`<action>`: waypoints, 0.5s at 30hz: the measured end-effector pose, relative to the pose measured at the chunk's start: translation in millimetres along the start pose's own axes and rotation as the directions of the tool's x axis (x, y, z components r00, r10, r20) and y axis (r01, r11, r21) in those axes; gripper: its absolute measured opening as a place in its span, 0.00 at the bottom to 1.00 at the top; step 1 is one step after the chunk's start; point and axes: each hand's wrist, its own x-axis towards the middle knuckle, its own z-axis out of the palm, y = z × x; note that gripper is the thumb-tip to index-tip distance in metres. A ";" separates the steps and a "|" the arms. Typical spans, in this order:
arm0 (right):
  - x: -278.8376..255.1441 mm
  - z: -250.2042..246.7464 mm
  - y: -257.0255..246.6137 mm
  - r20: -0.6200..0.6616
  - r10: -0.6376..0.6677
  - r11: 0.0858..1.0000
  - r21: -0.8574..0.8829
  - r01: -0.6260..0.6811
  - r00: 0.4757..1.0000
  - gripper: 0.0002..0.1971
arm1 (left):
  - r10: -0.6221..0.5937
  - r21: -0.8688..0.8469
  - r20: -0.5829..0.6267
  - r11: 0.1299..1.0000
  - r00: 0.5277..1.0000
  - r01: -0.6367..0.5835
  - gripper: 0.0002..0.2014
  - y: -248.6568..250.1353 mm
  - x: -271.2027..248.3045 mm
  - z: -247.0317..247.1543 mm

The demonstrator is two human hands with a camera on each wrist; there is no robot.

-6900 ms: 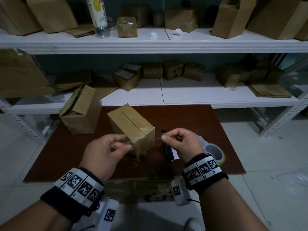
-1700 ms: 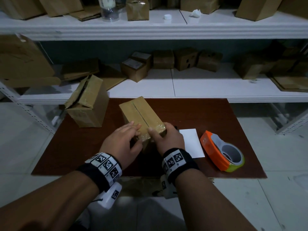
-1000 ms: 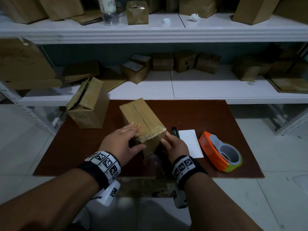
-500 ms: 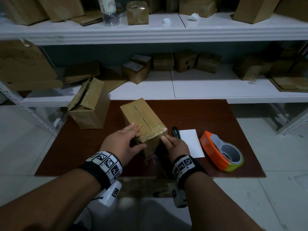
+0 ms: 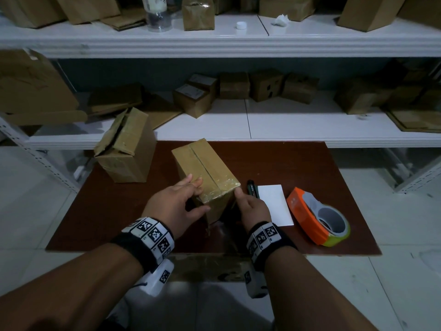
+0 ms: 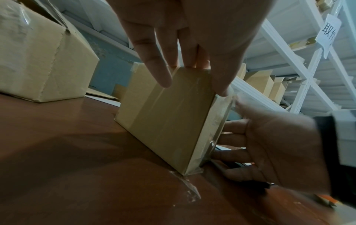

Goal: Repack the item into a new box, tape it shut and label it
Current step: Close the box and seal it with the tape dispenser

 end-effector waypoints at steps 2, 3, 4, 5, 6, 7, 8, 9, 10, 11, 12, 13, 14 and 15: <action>1.7 2.3 2.2 -0.028 -0.019 1.000 -0.013 0.019 0.999 0.26 | 0.003 0.000 0.004 1.000 1.000 -0.003 0.28 -1.7 1.0 2.1; 2.4 2.5 3.1 -0.029 -0.017 1.000 -0.011 0.017 0.999 0.26 | 0.002 0.002 0.004 1.000 1.000 -0.002 0.28 -2.9 0.9 2.9; 4.1 2.5 4.0 -0.024 -0.005 1.000 0.000 0.005 1.000 0.27 | -0.001 0.004 0.003 1.000 1.000 0.001 0.29 -3.6 0.7 3.2; 6.0 1.7 4.8 -0.016 0.024 0.999 0.029 -0.024 1.000 0.26 | -0.003 0.005 0.002 1.000 1.000 0.003 0.29 -4.2 0.4 3.3; 6.7 0.2 4.6 -0.006 0.066 0.994 0.084 -0.066 0.998 0.25 | 0.000 0.005 0.002 1.000 1.000 0.000 0.29 -4.0 0.2 3.3; 6.6 -2.7 1.9 0.011 0.115 0.981 0.155 -0.115 0.993 0.23 | 0.005 0.005 0.002 1.000 1.000 -0.005 0.28 -3.5 0.2 3.4; 7.2 -4.6 -1.2 0.028 0.164 0.963 0.210 -0.166 0.986 0.24 | 0.010 0.007 0.003 1.000 1.000 -0.010 0.28 -2.8 0.4 3.4; 7.6 -5.9 -4.8 0.044 0.204 0.949 0.237 -0.208 0.978 0.26 | 0.013 0.011 0.001 1.000 1.000 -0.013 0.28 -2.6 0.5 3.4; 8.2 -5.6 -7.2 0.047 0.216 0.945 0.243 -0.221 0.975 0.29 | 0.013 0.013 -0.001 1.000 1.000 -0.013 0.28 -2.6 0.5 3.4; 8.7 -3.8 -7.9 0.034 0.194 0.948 0.250 -0.196 0.980 0.30 | 0.013 0.013 0.000 1.000 1.000 -0.013 0.28 -3.0 0.7 3.6; 8.0 -1.1 -6.7 0.012 0.160 0.953 0.257 -0.158 0.987 0.30 | 0.013 0.014 0.001 1.000 1.000 -0.013 0.27 -3.0 0.6 3.7; 6.7 0.8 -5.4 -0.010 0.136 0.958 0.255 -0.129 0.991 0.30 | 0.013 0.015 0.003 1.000 1.000 -0.013 0.27 -3.6 0.6 4.2; 5.2 2.4 -4.3 -0.023 0.127 0.962 0.246 -0.117 0.992 0.28 | 0.012 0.016 0.003 1.000 1.000 -0.012 0.27 -3.4 0.6 4.4; 5.2 3.0 -3.2 -0.030 0.125 0.963 0.243 -0.114 0.992 0.26 | 0.011 0.017 0.000 1.000 1.000 -0.011 0.28 -2.8 0.4 4.3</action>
